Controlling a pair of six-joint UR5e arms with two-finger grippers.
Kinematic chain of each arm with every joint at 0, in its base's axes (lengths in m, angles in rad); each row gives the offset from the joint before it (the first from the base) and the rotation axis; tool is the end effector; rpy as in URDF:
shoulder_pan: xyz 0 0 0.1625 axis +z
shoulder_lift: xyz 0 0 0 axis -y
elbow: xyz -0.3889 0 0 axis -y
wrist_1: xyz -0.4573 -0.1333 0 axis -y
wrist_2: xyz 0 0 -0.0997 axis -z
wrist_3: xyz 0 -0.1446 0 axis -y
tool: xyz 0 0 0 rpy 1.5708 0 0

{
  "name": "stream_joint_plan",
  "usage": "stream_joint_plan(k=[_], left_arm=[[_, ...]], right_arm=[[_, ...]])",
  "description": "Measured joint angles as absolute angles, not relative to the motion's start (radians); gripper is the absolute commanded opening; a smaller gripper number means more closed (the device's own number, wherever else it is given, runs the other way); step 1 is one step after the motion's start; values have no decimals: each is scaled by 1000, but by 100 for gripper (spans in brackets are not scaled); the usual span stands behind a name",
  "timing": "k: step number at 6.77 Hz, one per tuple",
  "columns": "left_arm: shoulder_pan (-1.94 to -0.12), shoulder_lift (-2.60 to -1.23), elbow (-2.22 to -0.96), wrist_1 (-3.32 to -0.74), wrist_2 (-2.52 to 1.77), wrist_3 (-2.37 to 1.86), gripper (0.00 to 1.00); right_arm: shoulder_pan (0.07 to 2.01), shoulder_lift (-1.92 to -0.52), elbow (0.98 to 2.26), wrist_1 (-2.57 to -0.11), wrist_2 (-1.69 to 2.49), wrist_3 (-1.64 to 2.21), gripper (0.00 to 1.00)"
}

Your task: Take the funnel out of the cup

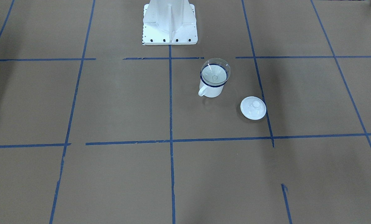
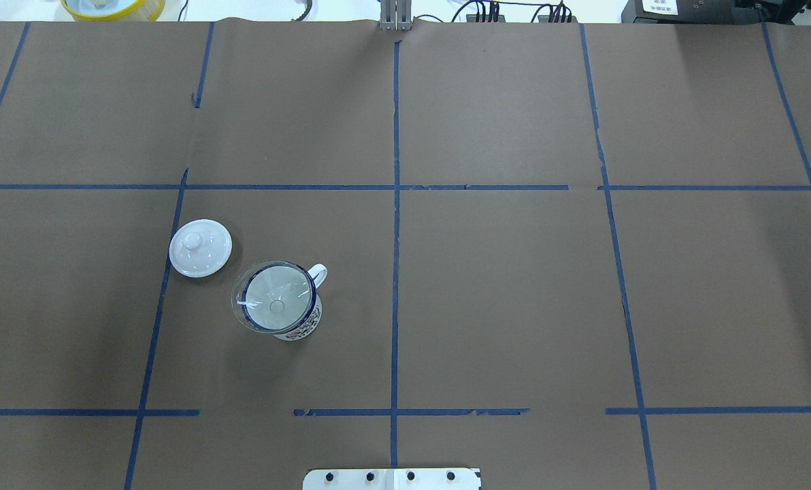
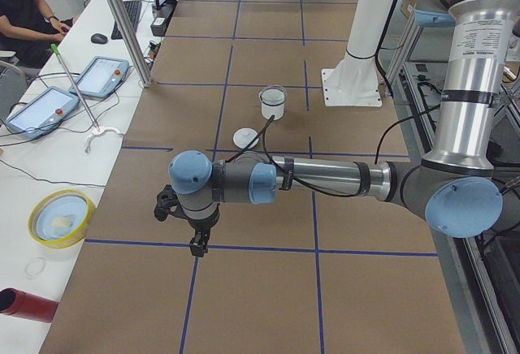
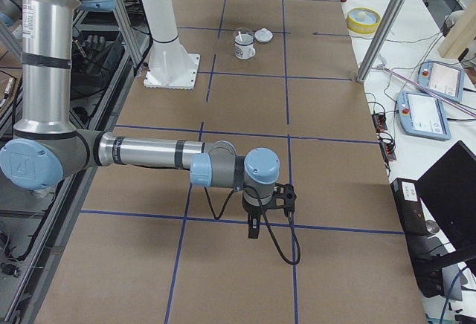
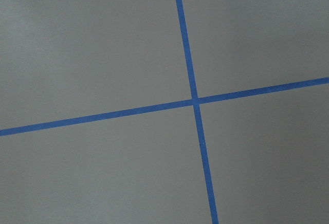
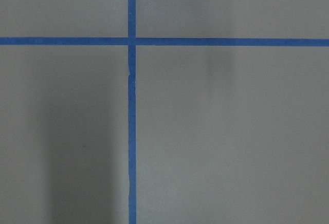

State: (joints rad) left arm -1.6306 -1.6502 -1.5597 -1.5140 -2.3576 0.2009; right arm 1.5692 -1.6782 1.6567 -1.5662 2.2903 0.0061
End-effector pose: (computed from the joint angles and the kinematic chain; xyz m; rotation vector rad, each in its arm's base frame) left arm -0.0660 -0.5851 0.6199 0.1132 0.7794 0.1383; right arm 0.0372 -0.5134 0.6694 -0.0189 -0.7194 0.0104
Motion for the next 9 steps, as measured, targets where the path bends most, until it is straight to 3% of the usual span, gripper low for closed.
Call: stream_joint_plan(k=[5, 7, 9], left_arm=[[-1630, -1672, -1574, -1511, -2349, 175, 100], [-1618, -1702, -1697, -1456, -2344, 37, 100], [-1520, -1722, -1919, -1379, -2339, -186, 100]], right_arm=[[1569, -1678, 1657, -1566, 2290, 6, 100], [1569, -1678, 1657, -1566, 2290, 6, 100], [1569, -1678, 1657, -1566, 2290, 6, 100]])
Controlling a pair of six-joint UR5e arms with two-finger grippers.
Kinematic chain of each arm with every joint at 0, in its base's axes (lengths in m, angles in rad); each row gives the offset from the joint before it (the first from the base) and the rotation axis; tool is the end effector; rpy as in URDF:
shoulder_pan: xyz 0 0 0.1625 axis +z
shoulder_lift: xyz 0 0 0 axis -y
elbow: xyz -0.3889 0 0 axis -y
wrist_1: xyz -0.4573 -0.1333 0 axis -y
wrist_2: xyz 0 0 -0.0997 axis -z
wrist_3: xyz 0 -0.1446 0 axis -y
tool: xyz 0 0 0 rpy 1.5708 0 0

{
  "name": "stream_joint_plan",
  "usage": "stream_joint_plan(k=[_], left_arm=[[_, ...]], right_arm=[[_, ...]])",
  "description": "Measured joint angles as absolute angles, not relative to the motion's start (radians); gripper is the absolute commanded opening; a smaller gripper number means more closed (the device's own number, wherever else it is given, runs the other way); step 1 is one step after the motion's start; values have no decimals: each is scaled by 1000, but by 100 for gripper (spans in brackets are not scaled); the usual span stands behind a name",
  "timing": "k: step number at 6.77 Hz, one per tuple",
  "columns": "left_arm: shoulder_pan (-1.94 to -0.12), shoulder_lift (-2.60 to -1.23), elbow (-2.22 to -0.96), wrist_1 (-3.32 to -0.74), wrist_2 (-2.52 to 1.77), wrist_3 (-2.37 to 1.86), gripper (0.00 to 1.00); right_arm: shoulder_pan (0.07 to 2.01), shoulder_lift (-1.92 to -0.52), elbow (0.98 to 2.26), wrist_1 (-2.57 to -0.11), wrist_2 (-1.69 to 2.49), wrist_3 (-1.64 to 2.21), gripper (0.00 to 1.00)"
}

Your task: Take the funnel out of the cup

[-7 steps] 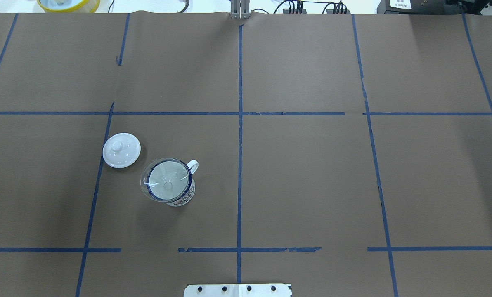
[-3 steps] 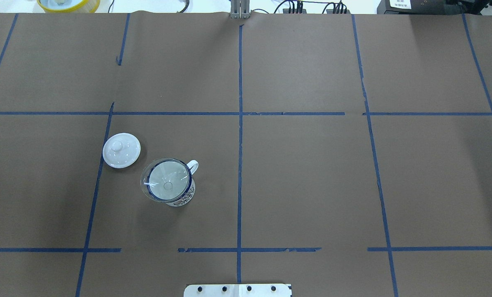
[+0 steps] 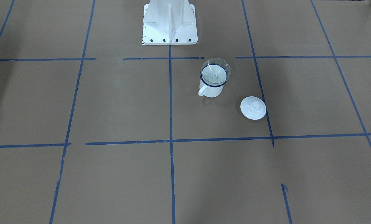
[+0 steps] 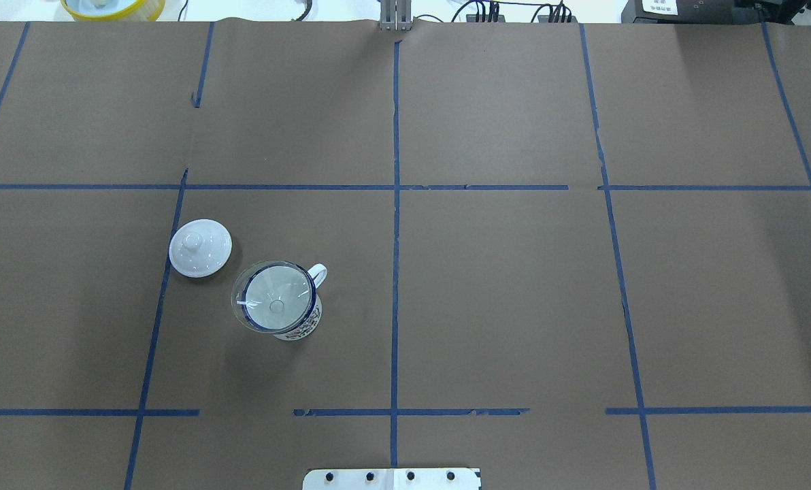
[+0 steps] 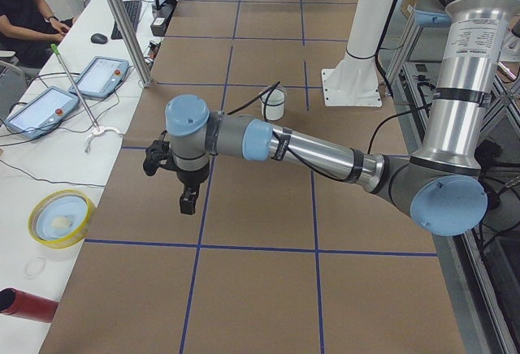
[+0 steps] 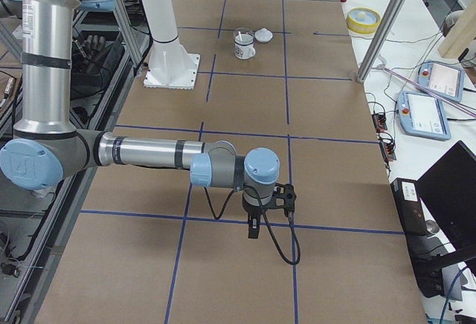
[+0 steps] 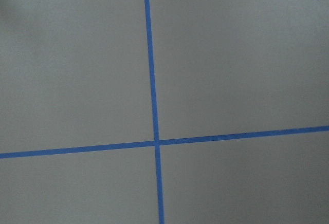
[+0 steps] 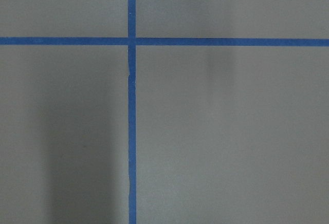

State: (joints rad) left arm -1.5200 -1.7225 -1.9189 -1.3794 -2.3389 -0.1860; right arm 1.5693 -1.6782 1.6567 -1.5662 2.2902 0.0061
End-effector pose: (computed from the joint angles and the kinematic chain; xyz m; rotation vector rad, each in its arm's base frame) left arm -0.0030 -0.5876 0.3966 0.2009 0.7907 -0.0092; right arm 0.0372 -0.5134 0.6694 -0.0189 -0.7193 0.0105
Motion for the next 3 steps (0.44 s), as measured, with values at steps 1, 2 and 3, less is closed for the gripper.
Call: stream_joint_plan(k=[1, 2, 3], left_arm=[[-1428, -1738, -2027, -1360, -2337, -337, 100], [-1329, -1764, -2104, -1353, -2322, -479, 100], [-1222, -1801, -2158, -1350, -2285, -614, 100]], right_arm=[[1569, -1678, 1657, -1566, 2290, 6, 100], [1569, -1678, 1657, -1566, 2290, 6, 100], [1569, -1678, 1656, -1566, 2290, 6, 100]])
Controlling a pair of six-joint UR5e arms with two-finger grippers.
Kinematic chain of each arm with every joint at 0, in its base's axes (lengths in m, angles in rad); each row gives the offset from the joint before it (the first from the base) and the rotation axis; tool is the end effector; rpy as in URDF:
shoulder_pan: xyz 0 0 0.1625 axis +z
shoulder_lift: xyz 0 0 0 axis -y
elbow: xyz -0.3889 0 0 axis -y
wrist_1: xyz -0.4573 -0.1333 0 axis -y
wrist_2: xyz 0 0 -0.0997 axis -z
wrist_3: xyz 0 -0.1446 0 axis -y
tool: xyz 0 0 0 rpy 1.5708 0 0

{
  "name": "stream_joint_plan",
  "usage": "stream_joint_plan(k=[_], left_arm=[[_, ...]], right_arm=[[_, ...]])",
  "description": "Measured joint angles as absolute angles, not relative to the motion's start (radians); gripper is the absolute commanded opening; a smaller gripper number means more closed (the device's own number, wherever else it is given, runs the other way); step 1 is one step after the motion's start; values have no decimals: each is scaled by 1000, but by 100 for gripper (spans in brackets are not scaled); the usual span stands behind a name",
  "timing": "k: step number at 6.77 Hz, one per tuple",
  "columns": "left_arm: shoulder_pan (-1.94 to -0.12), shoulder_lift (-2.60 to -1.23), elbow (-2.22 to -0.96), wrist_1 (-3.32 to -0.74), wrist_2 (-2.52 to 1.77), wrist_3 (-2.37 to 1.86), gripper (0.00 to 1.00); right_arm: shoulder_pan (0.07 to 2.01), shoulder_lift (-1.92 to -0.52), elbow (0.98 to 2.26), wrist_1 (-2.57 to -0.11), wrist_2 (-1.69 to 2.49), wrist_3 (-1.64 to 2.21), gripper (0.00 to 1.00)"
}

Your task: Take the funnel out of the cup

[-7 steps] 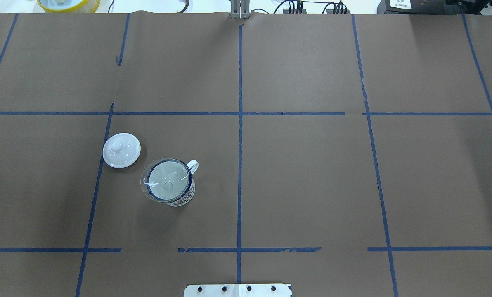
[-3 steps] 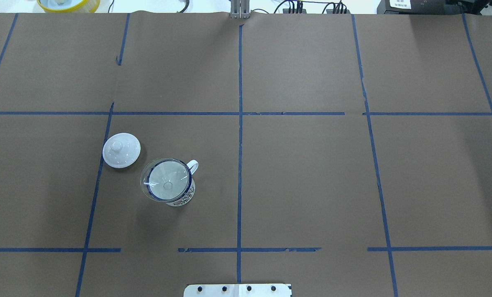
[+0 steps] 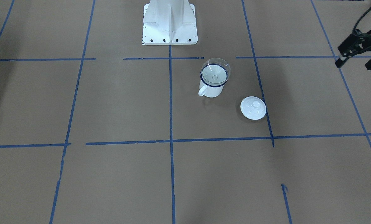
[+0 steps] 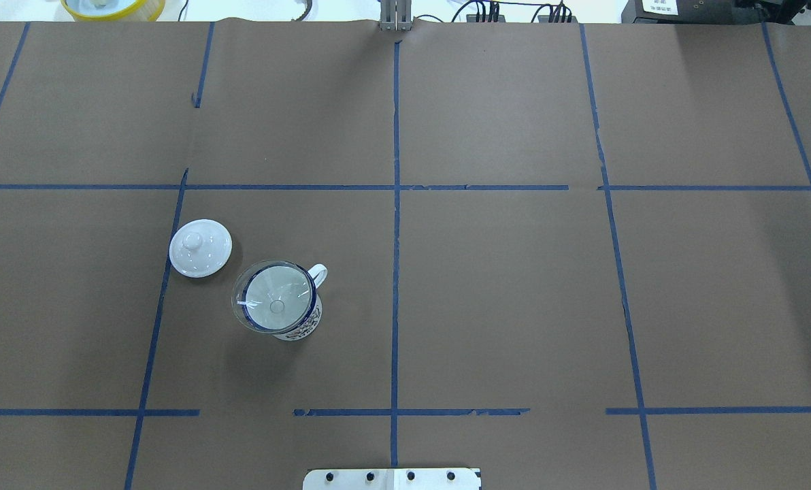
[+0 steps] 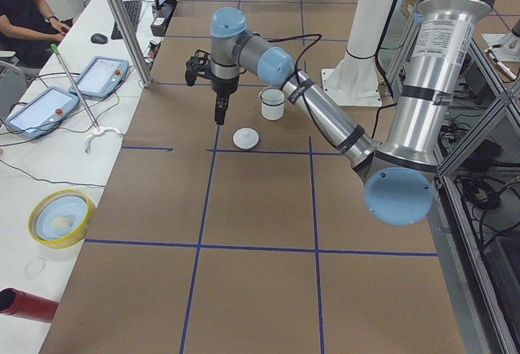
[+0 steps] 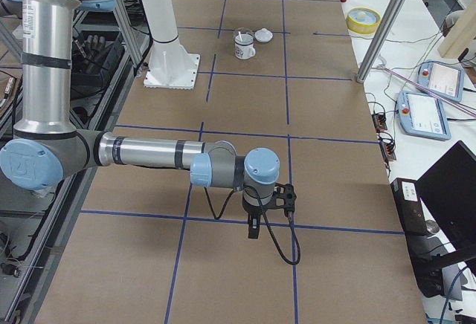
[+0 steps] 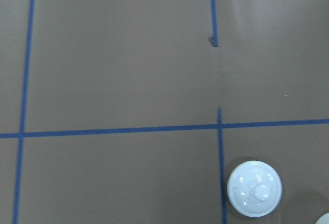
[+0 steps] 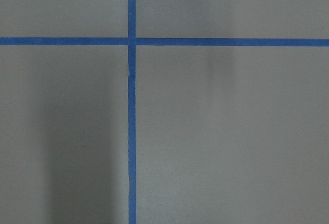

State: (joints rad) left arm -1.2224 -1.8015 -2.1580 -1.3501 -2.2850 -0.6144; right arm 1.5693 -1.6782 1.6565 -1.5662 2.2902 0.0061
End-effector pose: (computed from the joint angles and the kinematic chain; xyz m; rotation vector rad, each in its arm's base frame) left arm 0.1500 -0.5259 0.2417 0.1854 0.8766 -0.0348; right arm 0.0372 -0.5134 0.6695 -0.0191 -0.7193 0.0106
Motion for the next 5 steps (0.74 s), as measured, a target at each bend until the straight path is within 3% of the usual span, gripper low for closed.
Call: stream_joint_plan(k=[2, 5], left_arm=[[-1000, -1894, -2205, -1337, -2173, -849, 100], [-736, -2049, -2158, -1240, -2021, -1011, 100]], right_arm=[[1569, -1678, 1656, -1566, 2290, 6, 100], [1569, -1678, 1657, -1566, 2290, 6, 100]])
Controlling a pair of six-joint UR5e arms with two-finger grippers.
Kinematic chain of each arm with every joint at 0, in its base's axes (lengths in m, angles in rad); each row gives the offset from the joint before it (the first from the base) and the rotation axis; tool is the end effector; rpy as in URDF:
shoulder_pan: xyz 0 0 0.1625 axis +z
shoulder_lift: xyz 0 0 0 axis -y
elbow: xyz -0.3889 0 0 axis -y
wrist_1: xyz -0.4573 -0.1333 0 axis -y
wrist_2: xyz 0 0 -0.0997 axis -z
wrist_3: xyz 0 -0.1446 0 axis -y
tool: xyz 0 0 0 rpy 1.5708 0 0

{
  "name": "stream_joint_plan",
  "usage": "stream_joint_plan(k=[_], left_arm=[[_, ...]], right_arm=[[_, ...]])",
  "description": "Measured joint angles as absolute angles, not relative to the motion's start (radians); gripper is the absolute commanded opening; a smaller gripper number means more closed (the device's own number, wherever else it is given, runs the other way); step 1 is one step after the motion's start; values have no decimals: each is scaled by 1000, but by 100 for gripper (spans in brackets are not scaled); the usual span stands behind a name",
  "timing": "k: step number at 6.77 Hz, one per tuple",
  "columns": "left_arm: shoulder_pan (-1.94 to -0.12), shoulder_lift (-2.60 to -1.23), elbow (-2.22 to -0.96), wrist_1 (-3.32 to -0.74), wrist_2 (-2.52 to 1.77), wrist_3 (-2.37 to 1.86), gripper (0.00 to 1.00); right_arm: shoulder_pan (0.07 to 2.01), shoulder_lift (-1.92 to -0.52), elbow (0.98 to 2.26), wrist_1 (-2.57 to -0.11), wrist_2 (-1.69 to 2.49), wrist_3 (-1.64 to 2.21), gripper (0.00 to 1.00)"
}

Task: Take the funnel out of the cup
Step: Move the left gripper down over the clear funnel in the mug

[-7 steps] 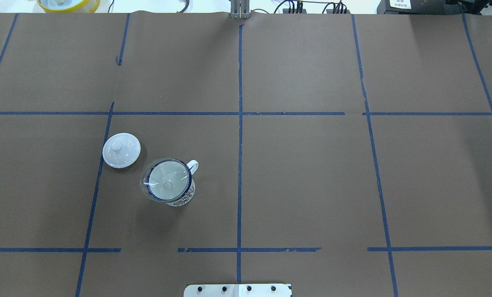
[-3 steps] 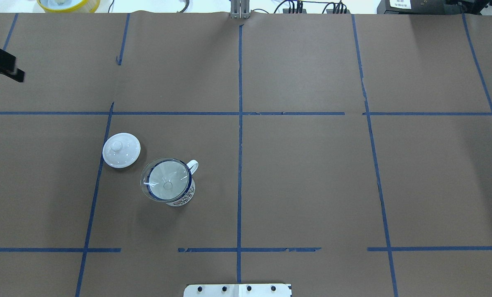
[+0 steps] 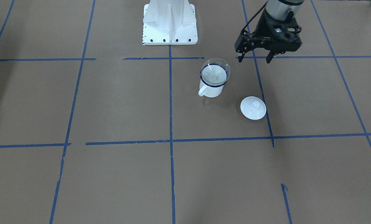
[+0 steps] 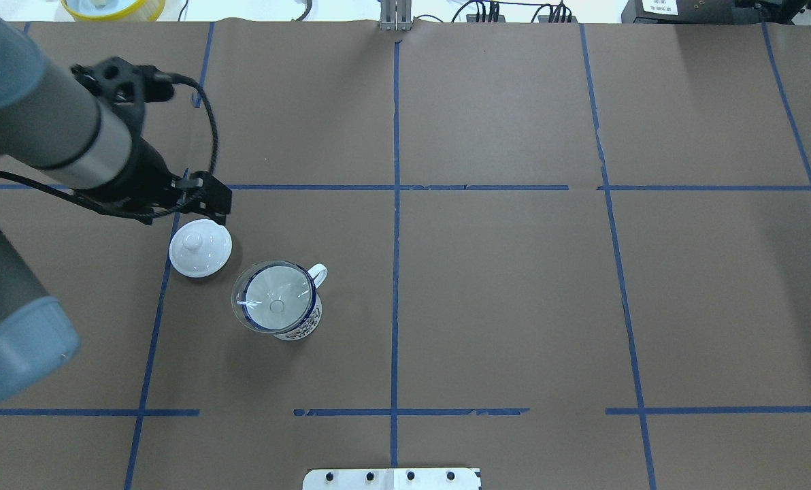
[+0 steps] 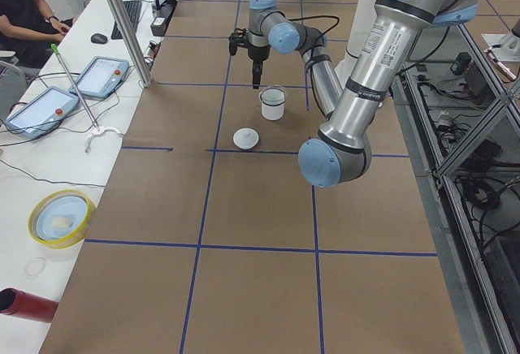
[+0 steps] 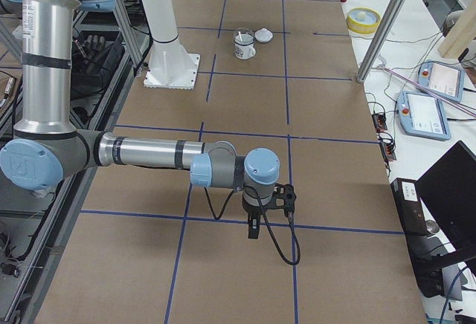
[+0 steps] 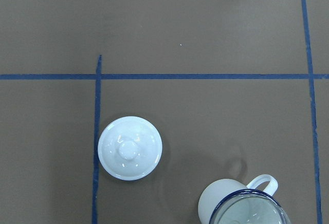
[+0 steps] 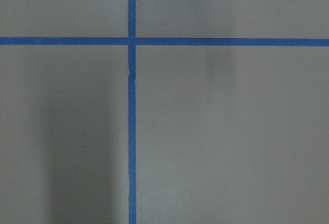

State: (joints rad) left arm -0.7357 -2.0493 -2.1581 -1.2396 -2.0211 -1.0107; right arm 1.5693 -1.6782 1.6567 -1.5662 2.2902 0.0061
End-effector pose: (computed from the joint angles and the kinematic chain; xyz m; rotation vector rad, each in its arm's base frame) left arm 0.3691 -0.4290 0.1373 0.0929 0.8340 0.0002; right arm 0.0372 -0.5134 0.6694 -0.0189 -0.7193 0.0105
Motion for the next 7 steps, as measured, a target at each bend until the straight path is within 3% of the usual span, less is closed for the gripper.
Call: stream_joint_plan(k=[4, 5, 6, 7], left_arm=[[-547, -2173, -1988, -1241, -1901, -1087, 100], [-523, -2194, -1935, -1288, -1899, -1117, 96], [-513, -2199, -1894, -1342, -1899, -1130, 77], [-510, -2198, -1866, -1374, -1899, -1135, 45]], right_arm=[[1569, -1678, 1657, -1566, 2290, 6, 100], [1569, -1678, 1657, -1566, 2290, 6, 100], [1569, -1678, 1657, -1566, 2290, 6, 100], [1569, -1678, 1657, -1566, 2290, 6, 100]])
